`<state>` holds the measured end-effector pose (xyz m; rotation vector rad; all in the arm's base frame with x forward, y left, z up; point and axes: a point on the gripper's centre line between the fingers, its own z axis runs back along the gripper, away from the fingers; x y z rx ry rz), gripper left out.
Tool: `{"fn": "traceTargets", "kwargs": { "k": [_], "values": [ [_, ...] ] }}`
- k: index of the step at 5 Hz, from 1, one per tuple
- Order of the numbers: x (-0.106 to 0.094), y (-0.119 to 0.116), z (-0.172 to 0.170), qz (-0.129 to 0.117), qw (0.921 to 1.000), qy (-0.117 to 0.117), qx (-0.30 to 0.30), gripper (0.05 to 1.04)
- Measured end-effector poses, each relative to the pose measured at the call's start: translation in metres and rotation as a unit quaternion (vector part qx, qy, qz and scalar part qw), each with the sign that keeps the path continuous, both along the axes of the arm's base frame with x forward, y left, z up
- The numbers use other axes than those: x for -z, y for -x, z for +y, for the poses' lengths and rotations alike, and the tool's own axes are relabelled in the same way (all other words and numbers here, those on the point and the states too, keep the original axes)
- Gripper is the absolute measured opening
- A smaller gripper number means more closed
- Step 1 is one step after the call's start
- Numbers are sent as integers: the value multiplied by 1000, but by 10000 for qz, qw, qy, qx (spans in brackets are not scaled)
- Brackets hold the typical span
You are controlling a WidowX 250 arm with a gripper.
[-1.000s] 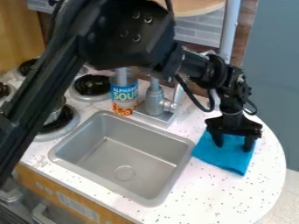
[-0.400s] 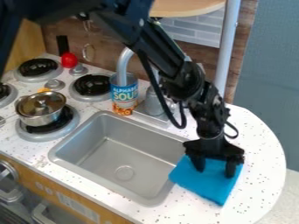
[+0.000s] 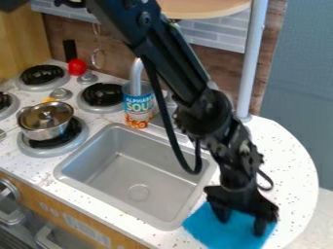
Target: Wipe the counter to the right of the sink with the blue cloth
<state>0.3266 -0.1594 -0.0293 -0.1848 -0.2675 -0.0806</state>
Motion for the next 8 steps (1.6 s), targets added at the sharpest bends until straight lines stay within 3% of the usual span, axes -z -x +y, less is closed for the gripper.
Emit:
{"fn": "traceTargets", "kwargs": {
  "k": [1,2,3,4,8],
  "values": [
    [1,37,-13,64,9991,-95,402,1002],
    [2,52,-16,101,9985,-111,520,1002],
    [3,44,-12,145,9987,-131,470,1002],
    [6,22,0,178,9994,-186,251,1002],
    [-10,-46,37,-150,9986,-225,-446,1002]
  ]
}}
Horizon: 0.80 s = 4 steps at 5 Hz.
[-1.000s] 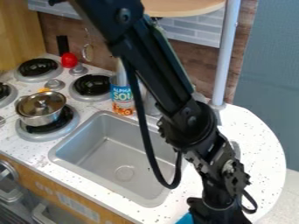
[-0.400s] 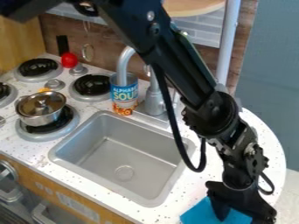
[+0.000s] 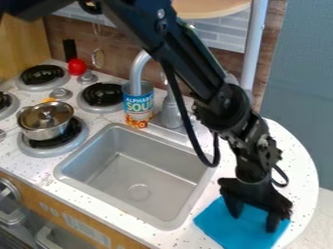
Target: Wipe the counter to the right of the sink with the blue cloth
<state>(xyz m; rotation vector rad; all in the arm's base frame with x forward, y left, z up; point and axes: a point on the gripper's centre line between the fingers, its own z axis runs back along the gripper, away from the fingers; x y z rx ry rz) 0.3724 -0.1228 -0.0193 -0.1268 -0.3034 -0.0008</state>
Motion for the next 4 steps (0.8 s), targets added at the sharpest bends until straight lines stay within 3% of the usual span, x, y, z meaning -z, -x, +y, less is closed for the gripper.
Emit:
{"fn": "traceTargets", "kwargs": {
  "k": [1,3,4],
  "values": [
    [-3,-12,7,-19,9999,-14,-125,1001],
    [-14,-51,15,-89,9982,273,-520,1001],
    [-12,-64,15,-64,9978,300,-590,1001]
  ]
}}
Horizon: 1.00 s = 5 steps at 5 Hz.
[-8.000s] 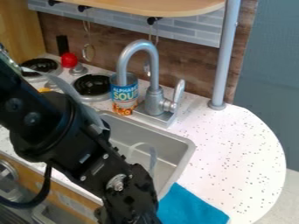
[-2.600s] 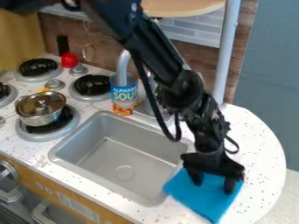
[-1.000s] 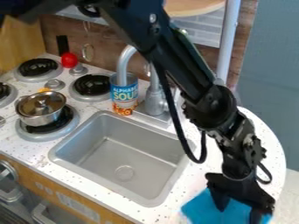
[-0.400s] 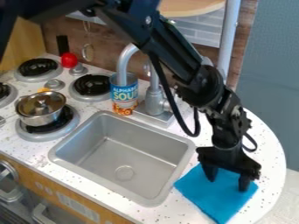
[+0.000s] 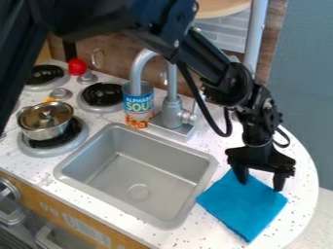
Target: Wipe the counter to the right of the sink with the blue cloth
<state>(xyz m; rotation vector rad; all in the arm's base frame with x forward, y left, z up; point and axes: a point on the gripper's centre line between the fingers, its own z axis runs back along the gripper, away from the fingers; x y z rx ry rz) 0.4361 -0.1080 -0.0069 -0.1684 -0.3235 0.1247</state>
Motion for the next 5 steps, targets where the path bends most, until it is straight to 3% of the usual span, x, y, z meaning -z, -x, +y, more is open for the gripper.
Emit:
{"fn": "traceTargets", "kwargs": {
  "k": [1,2,4,5],
  "values": [
    [3,0,1,53,10000,-26,-35,1001],
    [9,16,3,191,9998,-28,-12,1001],
    [-56,52,-5,-256,9989,377,89,1001],
    [-86,74,-3,-165,9986,484,152,1001]
  ]
}}
